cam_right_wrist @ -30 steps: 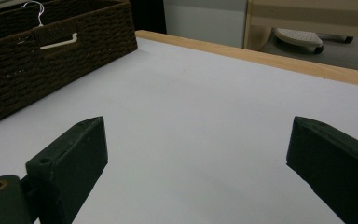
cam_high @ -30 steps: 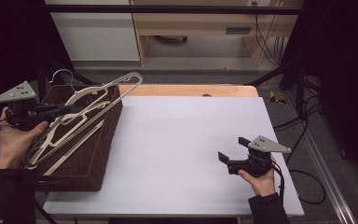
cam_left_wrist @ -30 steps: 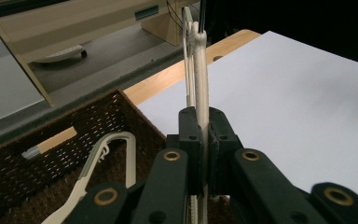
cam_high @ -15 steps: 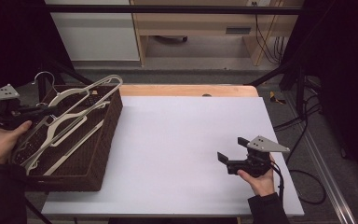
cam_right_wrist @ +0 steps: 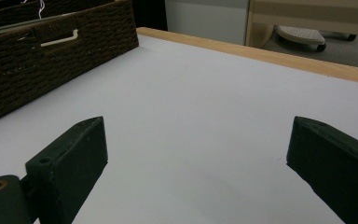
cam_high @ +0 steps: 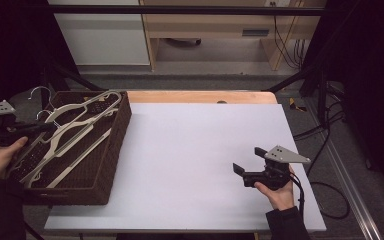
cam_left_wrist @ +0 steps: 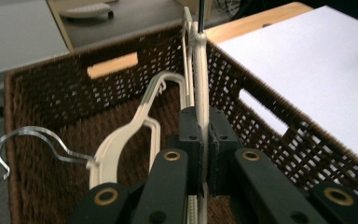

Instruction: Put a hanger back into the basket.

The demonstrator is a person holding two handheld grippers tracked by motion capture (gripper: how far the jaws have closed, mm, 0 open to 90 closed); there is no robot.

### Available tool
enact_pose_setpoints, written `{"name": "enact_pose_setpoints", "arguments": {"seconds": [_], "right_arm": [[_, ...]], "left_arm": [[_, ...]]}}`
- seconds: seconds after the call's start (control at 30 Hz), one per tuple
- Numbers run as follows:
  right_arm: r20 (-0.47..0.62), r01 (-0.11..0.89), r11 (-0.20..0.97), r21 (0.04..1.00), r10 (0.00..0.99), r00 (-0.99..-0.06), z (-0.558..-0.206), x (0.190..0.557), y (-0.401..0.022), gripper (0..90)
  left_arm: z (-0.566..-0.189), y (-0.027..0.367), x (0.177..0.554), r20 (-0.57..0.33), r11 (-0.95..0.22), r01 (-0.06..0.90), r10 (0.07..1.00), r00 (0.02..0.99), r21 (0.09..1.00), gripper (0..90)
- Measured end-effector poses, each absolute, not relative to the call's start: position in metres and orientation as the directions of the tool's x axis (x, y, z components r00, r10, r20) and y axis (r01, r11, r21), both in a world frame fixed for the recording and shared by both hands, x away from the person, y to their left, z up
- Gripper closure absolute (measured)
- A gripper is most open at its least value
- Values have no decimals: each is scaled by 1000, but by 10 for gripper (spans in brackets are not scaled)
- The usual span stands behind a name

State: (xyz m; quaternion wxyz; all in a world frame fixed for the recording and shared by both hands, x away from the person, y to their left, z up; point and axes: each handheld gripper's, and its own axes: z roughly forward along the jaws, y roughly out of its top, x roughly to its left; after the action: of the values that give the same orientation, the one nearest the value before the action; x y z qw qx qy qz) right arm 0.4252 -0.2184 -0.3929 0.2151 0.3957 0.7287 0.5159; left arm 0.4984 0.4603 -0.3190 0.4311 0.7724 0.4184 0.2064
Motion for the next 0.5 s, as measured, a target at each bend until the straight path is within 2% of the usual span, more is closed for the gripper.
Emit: {"name": "enact_pose_setpoints", "arguments": {"seconds": [0.33, 0.5], "right_arm": [[91, 354, 161, 921, 795, -599, -393, 425, -218, 55], [94, 350, 154, 924, 796, -598, -392, 424, -218, 56]], "left_arm": [[-347, 444, 498, -76, -257, 501, 831, 551, 827, 863], [-359, 442, 501, -126, -224, 543, 837, 533, 809, 863]]}}
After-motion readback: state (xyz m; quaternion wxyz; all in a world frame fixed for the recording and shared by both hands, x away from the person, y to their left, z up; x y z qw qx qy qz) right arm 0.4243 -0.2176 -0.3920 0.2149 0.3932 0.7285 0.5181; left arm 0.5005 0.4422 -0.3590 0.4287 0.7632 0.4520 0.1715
